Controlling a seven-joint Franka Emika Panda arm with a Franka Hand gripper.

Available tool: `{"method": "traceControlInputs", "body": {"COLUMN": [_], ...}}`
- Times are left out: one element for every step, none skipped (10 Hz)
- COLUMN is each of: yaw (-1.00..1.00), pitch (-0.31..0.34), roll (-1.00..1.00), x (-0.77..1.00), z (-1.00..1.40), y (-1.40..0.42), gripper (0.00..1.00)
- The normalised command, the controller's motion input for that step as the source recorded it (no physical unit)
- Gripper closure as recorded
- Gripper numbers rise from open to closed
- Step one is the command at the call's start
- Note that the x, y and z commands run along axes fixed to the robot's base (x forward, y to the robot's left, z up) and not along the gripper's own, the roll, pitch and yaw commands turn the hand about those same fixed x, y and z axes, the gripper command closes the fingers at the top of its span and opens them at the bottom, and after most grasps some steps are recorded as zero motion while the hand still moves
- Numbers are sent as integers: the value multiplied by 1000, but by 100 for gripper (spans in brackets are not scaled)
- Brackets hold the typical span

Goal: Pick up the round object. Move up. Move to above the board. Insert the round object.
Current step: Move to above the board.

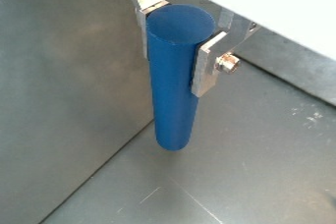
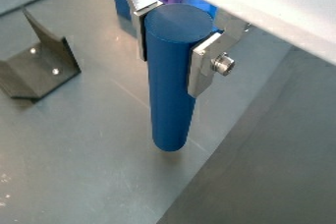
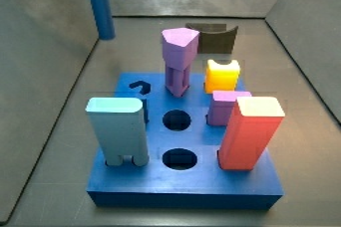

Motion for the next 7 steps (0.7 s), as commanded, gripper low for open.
{"method": "traceControlInputs", "body": {"yaw": [17, 25, 26, 24, 26, 25, 24], "pitch": [41, 65, 72, 77, 76, 73, 74], "roll": [-42, -47, -49, -46, -47, -50, -51], "x": [-355, -362, -358, -359, -360, -363, -363], "z": [1000, 855, 714, 528, 430, 193, 100], "y": [-111, -78, -62, -43, -36, -31, -31], "gripper": [100, 100, 100, 100, 100, 100, 100]}}
